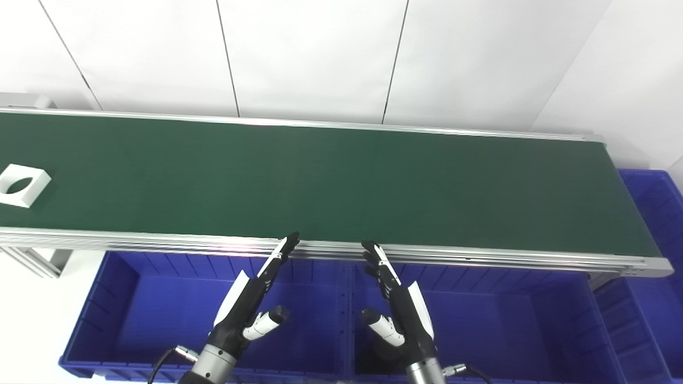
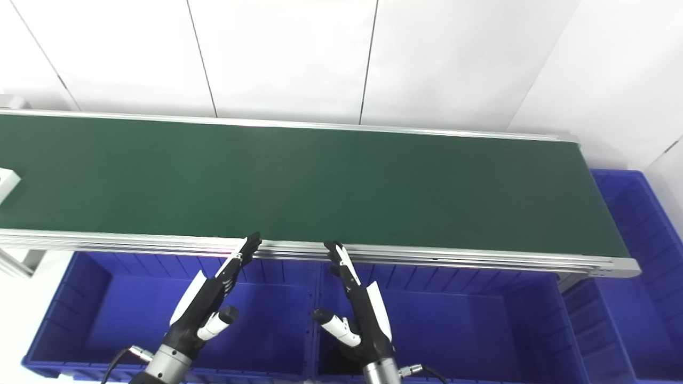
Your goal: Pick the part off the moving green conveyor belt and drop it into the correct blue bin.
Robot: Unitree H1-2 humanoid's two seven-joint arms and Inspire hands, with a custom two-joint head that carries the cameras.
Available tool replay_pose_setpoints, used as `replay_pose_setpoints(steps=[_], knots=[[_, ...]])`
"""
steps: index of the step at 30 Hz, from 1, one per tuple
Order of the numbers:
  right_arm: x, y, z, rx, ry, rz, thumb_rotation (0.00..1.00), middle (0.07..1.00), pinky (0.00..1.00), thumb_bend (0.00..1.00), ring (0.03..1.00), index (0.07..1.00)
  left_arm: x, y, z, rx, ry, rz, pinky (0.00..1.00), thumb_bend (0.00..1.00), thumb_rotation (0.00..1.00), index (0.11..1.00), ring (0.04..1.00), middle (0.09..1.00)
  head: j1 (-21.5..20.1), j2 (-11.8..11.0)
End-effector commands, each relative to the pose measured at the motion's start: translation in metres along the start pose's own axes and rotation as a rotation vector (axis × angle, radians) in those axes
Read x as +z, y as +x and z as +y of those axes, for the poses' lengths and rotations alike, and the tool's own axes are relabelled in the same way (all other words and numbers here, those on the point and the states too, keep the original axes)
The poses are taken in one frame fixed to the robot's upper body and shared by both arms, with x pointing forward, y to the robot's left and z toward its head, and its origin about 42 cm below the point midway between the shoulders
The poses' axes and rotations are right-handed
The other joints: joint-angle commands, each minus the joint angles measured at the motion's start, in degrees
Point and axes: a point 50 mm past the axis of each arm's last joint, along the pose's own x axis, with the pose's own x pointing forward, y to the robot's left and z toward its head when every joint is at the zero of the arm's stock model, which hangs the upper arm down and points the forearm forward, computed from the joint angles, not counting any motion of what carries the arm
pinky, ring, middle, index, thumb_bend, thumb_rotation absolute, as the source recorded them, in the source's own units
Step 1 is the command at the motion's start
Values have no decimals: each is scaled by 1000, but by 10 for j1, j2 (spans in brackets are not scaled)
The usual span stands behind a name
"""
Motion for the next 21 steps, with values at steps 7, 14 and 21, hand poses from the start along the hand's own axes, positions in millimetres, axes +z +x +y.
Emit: replay_pose_setpoints(steps=[7,14,21], knots=[[8,2,-8,-2,8,-72,931,989,893,926,953,950,15,11,-4,9,-3,-93,979,848,1000,971,985,975,39,-3],[7,-4,-18,-9,-3,-68,947,986,884,935,947,960,18,14,-14,9,16,-99,963,830,1000,965,973,969,76,-3],[5,-8,-26,-5,-18,-62,956,981,868,921,936,953,20,14,-22,19,21,-97,954,857,1000,965,973,972,96,-6]])
